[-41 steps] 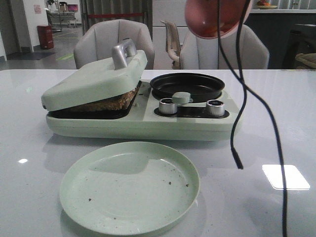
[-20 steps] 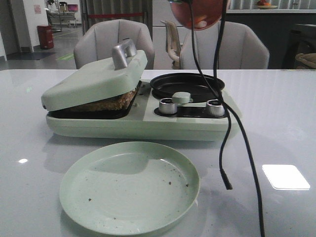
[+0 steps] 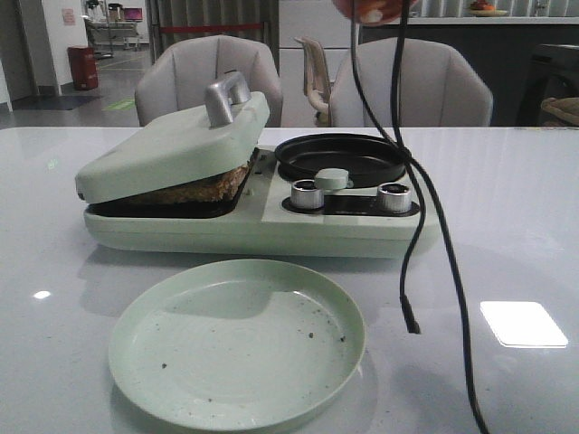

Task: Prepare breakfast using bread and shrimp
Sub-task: 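Tilt the pink bowl over the black pan to pour the shrimp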

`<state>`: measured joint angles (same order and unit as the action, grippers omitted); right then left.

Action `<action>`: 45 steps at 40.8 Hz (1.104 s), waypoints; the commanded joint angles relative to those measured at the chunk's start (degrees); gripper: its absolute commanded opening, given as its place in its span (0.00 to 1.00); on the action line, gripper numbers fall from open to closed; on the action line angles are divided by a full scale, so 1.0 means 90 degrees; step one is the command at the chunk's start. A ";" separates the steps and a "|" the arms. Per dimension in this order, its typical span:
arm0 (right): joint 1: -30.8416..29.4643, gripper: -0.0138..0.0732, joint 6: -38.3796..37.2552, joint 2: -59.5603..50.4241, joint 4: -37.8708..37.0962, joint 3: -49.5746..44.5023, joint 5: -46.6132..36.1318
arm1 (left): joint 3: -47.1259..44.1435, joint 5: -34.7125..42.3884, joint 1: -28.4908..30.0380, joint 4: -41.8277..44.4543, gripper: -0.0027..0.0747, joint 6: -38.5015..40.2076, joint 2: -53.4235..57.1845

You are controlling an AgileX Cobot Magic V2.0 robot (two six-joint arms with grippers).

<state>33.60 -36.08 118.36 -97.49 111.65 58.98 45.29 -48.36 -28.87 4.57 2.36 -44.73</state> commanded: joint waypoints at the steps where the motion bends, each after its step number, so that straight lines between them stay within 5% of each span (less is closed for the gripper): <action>1: -0.0003 0.21 0.0011 -0.0420 -0.0605 0.0276 0.0187 | 0.0184 0.0465 -0.0026 0.0032 0.18 0.0064 0.0010; 35: 0.0213 0.21 0.0657 0.0092 -0.0621 -0.0035 0.0711 | 0.0184 0.0515 -0.0026 0.0047 0.18 0.0064 0.0010; 41: 0.0290 0.21 -0.0147 0.0008 0.0175 -0.0280 0.0247 | 0.0184 0.0541 -0.0026 0.0047 0.18 0.0064 0.0010; 45: 0.0247 0.21 0.0336 0.0192 -0.0623 -0.0431 0.0600 | 0.0184 0.0554 -0.0026 0.0047 0.18 0.0064 0.0010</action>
<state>36.37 -34.23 122.42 -94.91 107.43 60.84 45.29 -47.65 -28.87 4.66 2.36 -44.73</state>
